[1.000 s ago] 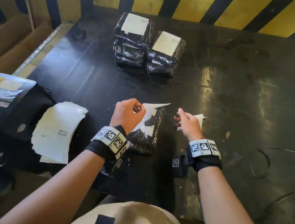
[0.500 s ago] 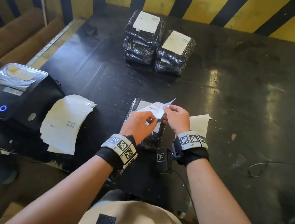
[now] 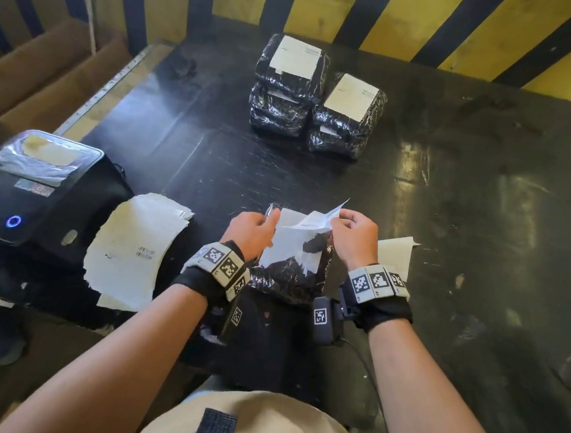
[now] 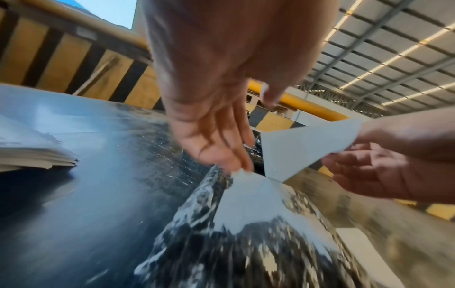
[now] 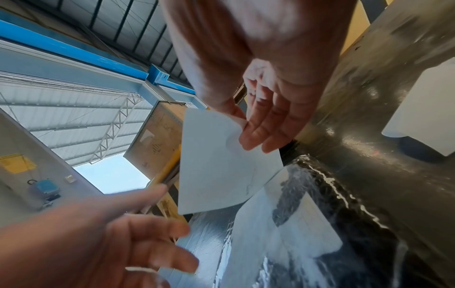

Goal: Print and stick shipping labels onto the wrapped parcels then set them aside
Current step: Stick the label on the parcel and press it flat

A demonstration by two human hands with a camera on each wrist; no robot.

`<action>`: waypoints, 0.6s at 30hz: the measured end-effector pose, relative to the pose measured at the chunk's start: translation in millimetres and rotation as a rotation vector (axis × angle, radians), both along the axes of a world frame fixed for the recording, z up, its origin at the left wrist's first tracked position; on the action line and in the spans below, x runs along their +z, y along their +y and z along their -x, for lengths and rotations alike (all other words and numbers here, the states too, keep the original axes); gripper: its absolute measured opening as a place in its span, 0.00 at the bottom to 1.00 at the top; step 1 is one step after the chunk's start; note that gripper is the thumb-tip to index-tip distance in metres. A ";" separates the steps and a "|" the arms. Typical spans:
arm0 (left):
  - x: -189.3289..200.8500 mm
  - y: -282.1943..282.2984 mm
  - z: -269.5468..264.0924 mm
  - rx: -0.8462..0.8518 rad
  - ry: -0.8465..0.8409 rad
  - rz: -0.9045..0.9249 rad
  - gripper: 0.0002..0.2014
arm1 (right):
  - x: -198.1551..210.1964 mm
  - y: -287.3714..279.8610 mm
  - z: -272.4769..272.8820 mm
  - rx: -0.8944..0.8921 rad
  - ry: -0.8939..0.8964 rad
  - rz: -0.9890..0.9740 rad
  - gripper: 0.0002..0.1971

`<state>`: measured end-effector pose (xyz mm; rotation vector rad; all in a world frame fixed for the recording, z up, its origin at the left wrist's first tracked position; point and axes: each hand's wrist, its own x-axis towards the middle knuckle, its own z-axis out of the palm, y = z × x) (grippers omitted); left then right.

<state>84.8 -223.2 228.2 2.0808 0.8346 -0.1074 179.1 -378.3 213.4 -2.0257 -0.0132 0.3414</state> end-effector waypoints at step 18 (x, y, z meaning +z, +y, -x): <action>22.1 14.7 -50.8 -0.005 -0.054 0.315 0.10 | 29.1 11.6 -29.4 -0.064 0.131 -0.110 0.09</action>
